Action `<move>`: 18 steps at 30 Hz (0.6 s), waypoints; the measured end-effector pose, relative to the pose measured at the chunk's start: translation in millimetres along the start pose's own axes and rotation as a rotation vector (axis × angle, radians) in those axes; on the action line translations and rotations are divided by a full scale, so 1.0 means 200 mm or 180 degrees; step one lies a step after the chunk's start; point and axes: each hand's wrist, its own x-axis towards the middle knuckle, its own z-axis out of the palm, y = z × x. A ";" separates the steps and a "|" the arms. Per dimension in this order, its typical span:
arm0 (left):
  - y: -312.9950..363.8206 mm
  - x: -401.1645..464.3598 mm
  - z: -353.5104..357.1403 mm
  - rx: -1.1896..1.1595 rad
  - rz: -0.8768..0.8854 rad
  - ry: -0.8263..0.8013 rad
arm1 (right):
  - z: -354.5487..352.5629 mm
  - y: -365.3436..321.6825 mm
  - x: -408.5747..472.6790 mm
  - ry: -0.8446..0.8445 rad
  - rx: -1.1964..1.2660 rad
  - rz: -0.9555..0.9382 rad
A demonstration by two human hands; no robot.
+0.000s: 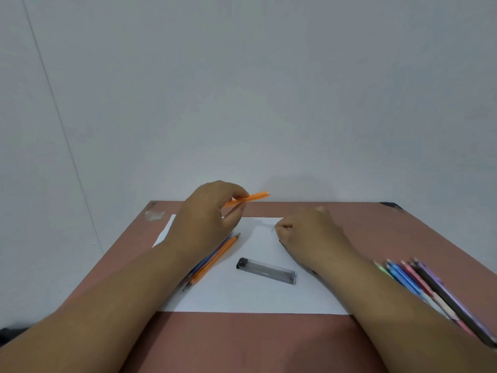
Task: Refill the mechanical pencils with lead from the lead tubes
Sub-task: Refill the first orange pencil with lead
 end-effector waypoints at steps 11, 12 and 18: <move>0.00 0.00 0.01 -0.0031 0.0036 -0.0076 | -0.06 -0.02 0.01 -0.0190 0.0686 0.0627; -0.01 0.00 0.01 -0.0020 0.0049 -0.0084 | -0.06 -0.03 0.01 -0.0207 0.0650 0.0660; -0.01 0.00 0.00 0.0019 0.0037 -0.0105 | -0.06 -0.02 -0.01 0.0733 0.1537 0.0185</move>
